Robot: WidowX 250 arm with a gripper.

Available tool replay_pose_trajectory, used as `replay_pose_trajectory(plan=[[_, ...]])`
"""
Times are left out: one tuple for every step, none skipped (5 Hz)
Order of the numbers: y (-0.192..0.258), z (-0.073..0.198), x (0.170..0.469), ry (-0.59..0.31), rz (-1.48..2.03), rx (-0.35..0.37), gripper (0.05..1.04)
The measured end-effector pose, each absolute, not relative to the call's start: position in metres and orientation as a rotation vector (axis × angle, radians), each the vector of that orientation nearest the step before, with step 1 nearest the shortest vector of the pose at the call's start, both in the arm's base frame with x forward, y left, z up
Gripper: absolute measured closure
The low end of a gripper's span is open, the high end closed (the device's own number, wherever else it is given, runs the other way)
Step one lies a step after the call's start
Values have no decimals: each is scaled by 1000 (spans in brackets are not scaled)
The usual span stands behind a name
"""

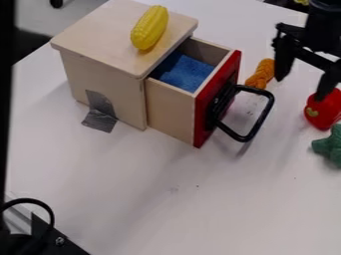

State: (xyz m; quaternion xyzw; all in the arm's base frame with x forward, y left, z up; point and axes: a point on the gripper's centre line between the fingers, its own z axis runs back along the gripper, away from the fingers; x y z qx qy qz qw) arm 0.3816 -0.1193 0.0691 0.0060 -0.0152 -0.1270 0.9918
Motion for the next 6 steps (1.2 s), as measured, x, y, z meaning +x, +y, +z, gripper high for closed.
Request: replay_pose_trajectory(plan=[[-126, 50, 395, 1, -288, 12, 86], [-131, 31, 398, 45, -317, 19, 86], [-130, 30, 395, 65, -329, 25, 86], [-131, 30, 392, 83, -346, 17, 118], [-135, 16, 387, 121, -358, 17, 395], [-140, 11, 385, 137, -366, 21, 695]])
